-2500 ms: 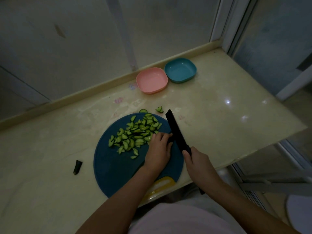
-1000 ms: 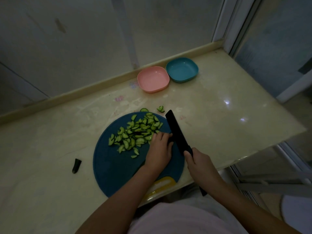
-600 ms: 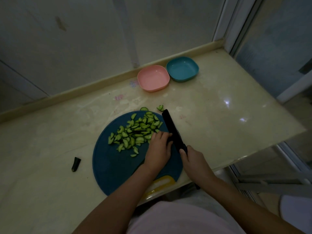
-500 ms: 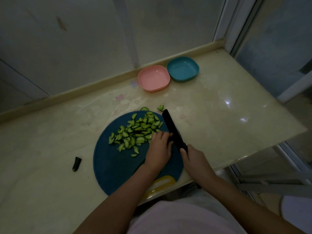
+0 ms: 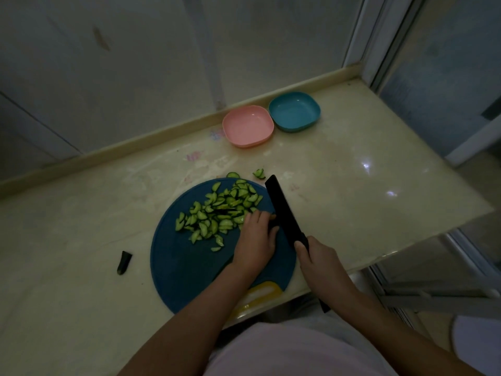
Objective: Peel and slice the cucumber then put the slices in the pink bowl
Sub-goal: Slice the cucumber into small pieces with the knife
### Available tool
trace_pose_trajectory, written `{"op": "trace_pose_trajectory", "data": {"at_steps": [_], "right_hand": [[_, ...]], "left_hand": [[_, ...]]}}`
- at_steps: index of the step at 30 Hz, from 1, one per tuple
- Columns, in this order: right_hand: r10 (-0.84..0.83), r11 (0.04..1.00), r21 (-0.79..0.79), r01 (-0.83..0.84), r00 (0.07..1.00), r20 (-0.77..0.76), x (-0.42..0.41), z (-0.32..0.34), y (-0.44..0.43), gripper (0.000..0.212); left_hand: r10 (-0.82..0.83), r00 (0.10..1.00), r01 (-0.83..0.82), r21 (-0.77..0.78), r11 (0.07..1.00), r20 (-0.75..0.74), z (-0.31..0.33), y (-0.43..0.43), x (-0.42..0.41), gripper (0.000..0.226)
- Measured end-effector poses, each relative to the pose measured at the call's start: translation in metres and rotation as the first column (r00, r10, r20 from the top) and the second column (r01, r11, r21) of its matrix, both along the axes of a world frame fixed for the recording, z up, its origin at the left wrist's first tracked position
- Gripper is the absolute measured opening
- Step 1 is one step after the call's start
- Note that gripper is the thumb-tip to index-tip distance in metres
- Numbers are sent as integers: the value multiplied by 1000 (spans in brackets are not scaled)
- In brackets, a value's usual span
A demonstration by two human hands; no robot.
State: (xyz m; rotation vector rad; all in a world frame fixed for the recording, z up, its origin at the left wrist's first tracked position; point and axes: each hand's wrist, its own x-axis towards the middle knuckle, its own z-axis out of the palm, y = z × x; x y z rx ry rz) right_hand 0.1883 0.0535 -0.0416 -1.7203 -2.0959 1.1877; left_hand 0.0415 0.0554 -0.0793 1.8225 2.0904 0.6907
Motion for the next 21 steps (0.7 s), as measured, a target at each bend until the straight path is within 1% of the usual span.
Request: {"op": "trace_pose_trajectory", "data": {"at_steps": [5, 8, 12, 14, 17, 21], "right_hand": [[-13, 1000, -16, 12, 1000, -22, -1, -1, -3, 31], [-28, 999, -35, 26, 999, -38, -5, -2, -3, 34], [-25, 999, -24, 24, 999, -22, -12, -4, -2, 30], [-22, 1000, -11, 21, 1000, -11, -14, -5, -3, 30], [-32, 999, -3, 32, 999, -13, -14, -5, -2, 29], [-29, 1000, 7, 29, 999, 27, -18, -7, -2, 27]], "left_hand": [[-4, 1000, 4, 10, 1000, -22, -1, 0, -1, 15], [0, 1000, 0, 8, 1000, 0, -1, 0, -1, 17], [-7, 1000, 7, -8, 1000, 20, 1, 0, -2, 19], [-29, 999, 29, -8, 1000, 43, 1, -2, -6, 22], [-106, 993, 106, 2, 994, 59, 1, -5, -12, 31], [-103, 991, 103, 4, 995, 79, 0, -7, -11, 33]]}}
